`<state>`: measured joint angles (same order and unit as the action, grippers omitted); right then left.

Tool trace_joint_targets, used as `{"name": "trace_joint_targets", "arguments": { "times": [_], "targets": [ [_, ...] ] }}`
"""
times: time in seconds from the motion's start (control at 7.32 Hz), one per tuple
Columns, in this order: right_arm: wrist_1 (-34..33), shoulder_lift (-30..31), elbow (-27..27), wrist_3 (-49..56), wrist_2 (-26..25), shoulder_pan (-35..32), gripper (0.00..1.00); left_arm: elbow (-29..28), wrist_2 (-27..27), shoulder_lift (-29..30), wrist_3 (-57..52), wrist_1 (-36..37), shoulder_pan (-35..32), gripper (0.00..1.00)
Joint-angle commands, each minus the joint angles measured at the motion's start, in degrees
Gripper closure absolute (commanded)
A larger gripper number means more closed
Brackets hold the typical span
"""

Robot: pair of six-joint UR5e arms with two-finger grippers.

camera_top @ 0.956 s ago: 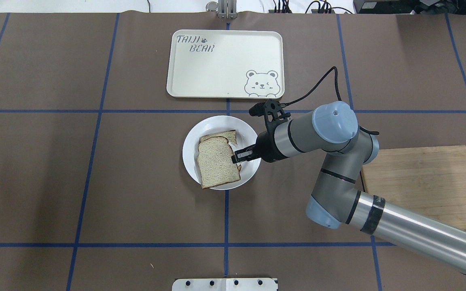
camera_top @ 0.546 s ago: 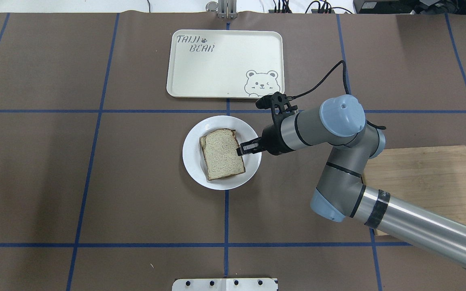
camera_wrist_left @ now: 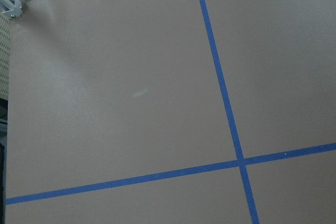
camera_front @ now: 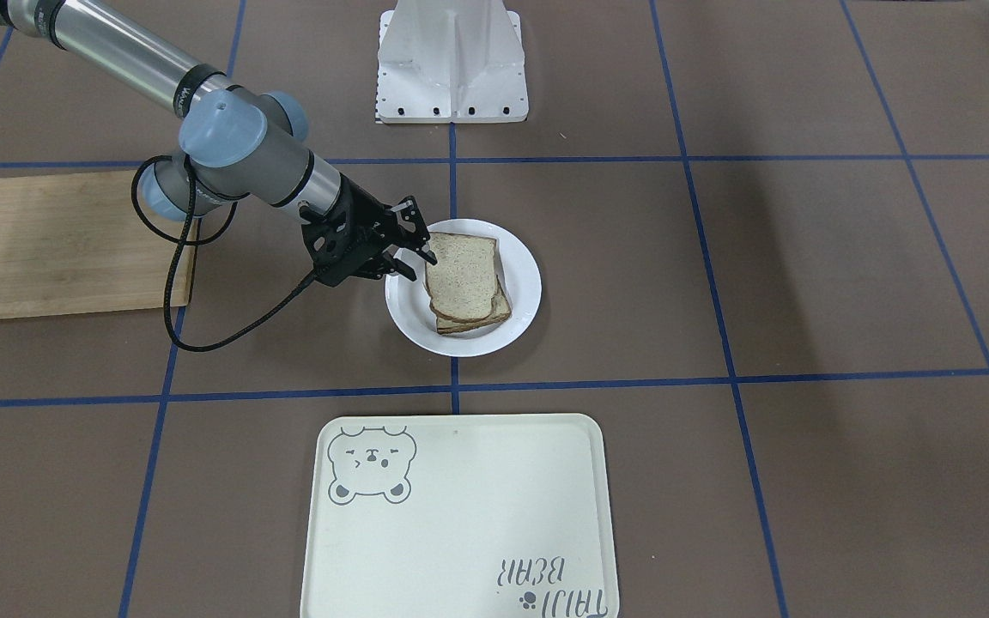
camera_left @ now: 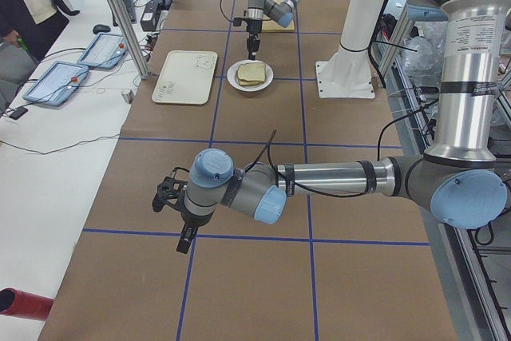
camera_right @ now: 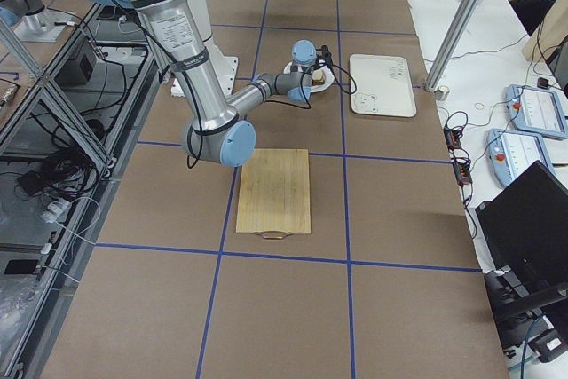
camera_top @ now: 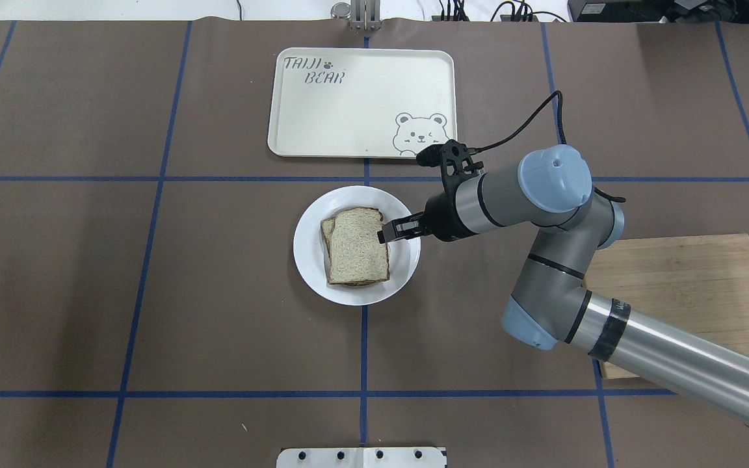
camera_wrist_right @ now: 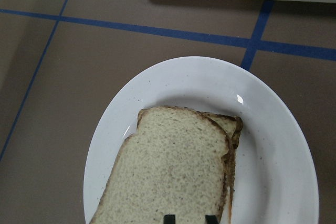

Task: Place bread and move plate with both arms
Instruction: 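Withdraw the right arm away from the plate while the left arm starts reaching in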

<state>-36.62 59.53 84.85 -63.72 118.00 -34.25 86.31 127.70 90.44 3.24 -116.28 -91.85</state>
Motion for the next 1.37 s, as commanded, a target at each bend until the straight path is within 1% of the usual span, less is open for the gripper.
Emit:
{"name": "trace_joint_targets", "arguments": {
  "times": [0.0,0.14,0.27,0.41,0.55,0.68,0.82,0.96,1.09,1.23],
  "targets": [
    [-14.4,0.3,5.4,0.4,0.4,-6.0,0.0,1.0,0.2,0.0,0.0,-0.2,0.0,0.0],
    [-27.1,0.3,9.8,3.1,-0.5,-9.6,0.0,1.2,1.9,0.1,0.1,-2.1,0.0,0.0],
    [-34.9,0.6,11.4,10.1,-0.9,-13.8,0.0,1.1,3.1,2.9,4.9,-4.4,0.6,0.01],
    [-40.5,1.9,11.2,18.1,-1.0,-17.3,0.0,1.3,6.0,4.3,12.7,-9.3,5.7,0.02],
    [-42.0,4.6,10.6,27.9,-0.2,-22.7,0.0,1.3,7.0,6.3,26.7,-16.5,11.2,0.01],
    [-43.8,7.3,10.0,36.9,1.3,-28.4,0.0,1.2,6.9,9.5,42.1,-23.6,16.9,0.01],
    [-45.7,9.4,8.4,44.5,5.8,-33.8,0.0,1.2,6.9,11.7,53.8,-28.2,21.7,0.01],
    [-45.9,13.1,6.8,51.4,8.1,-38.8,0.0,1.1,6.6,12.6,62.0,-31.4,26.1,0.01],
    [-45.8,16.5,5.7,55.3,9.1,-41.9,0.0,1.1,6.6,13.3,70.0,-34.4,28.4,0.01],
    [-45.7,19.5,5.6,58.8,9.4,-46.3,0.0,0.7,5.8,15.4,78.9,-38.3,32.7,0.01]
  ]
}}
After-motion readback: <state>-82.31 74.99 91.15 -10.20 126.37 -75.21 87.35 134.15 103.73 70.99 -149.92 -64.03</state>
